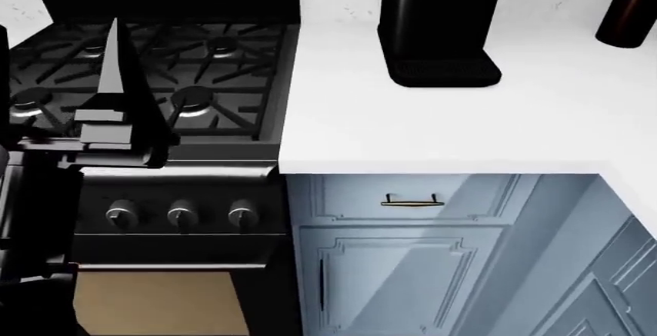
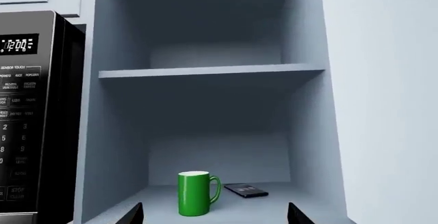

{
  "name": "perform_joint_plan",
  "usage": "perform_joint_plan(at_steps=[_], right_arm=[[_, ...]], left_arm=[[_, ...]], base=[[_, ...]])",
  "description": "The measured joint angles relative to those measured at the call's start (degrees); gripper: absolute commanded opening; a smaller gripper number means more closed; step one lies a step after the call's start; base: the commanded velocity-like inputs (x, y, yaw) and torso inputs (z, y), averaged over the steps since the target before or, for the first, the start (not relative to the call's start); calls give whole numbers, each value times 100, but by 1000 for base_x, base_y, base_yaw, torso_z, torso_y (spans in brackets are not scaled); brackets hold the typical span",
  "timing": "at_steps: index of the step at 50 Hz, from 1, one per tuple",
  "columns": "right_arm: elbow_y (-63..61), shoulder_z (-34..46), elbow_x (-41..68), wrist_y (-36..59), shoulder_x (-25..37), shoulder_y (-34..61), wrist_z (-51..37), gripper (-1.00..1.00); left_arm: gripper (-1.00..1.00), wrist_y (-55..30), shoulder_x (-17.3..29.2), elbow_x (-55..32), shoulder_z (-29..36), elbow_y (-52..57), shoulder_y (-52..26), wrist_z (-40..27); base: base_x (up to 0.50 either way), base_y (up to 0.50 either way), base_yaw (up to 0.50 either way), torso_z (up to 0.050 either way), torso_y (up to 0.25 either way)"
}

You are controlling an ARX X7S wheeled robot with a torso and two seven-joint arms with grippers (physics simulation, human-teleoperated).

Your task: Pick the mug from the cabinet, place it under the coffee machine dispenser, and press the start button.

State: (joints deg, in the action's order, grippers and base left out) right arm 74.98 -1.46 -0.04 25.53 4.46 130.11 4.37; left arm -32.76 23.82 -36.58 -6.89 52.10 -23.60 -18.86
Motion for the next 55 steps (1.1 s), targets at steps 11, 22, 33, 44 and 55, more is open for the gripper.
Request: perform_joint_plan(at_steps=[11, 22, 33, 44, 55], right_arm=[[-1, 50, -6, 25, -43, 31, 21, 100], [0, 77, 6, 54, -73, 46, 35, 100], [0, 23, 18, 95, -104, 80, 15, 100], [-1, -35, 28, 127, -132, 102, -5, 100], [0, -53, 29, 137, -141, 109, -12, 100]], left_arm=[[100, 84, 7, -29, -12, 2, 72, 5], [100, 147, 30, -40, -7, -17, 115, 12], [100, 190, 55, -47, 5, -29, 148, 7], [100, 231, 71, -60, 31, -47, 180, 3], [100, 293, 83, -74, 31, -66, 231, 3]], base=[[206, 3, 0, 0, 0], [205, 44, 0, 0, 1], [205, 17, 0, 0, 0], [203, 2, 0, 0, 1], [207, 0, 0, 0, 1]])
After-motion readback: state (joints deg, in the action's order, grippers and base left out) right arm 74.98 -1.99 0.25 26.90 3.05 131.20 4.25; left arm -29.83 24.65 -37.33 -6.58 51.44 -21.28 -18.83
